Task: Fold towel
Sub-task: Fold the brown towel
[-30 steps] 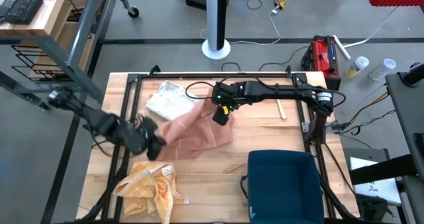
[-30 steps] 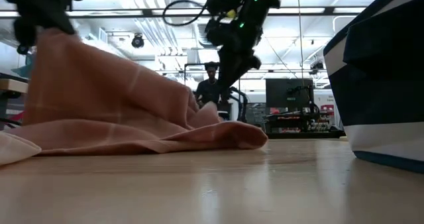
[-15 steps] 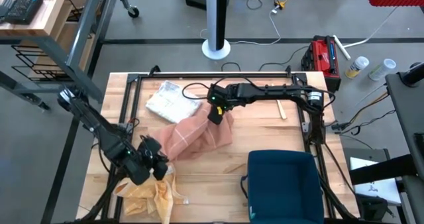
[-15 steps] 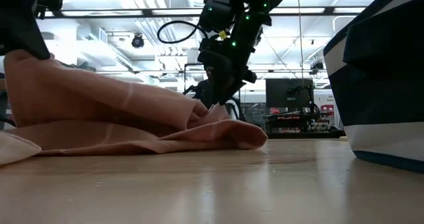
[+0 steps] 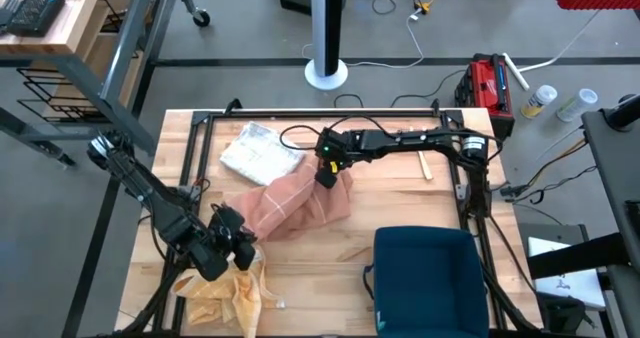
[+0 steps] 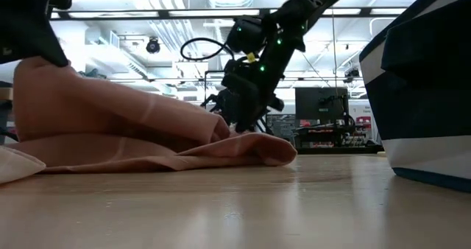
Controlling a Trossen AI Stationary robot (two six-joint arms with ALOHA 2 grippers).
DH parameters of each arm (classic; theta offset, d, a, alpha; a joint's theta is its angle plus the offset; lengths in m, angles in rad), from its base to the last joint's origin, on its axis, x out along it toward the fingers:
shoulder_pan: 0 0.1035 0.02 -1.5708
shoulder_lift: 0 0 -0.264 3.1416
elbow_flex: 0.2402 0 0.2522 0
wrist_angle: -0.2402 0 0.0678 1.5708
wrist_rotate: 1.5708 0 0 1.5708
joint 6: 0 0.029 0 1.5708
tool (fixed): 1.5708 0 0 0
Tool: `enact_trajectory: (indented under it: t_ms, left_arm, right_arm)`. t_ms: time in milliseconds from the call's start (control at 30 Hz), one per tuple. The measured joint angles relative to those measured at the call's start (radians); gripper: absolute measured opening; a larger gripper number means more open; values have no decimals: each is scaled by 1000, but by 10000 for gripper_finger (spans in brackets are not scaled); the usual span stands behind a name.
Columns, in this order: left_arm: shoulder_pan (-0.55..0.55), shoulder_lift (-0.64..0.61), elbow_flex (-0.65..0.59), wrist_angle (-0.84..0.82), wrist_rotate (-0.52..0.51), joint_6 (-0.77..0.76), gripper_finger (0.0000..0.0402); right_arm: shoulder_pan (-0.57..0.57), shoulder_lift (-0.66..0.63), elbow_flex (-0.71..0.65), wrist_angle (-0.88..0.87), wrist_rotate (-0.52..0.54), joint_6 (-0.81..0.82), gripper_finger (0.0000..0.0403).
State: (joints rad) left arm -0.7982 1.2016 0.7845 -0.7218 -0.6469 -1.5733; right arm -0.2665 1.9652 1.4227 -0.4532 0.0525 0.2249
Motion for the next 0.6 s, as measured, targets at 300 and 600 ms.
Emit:
enact_trajectory:
  t_ms: [300,600]
  left_arm:
    - [0,3,-1,-1,-114,0,0]
    - [0,7,-2,-2,-153,0,0]
  right_arm:
    - [74,-109,-36,6,-32,-85,1]
    - [117,-323,-54,-96,92,-42,0]
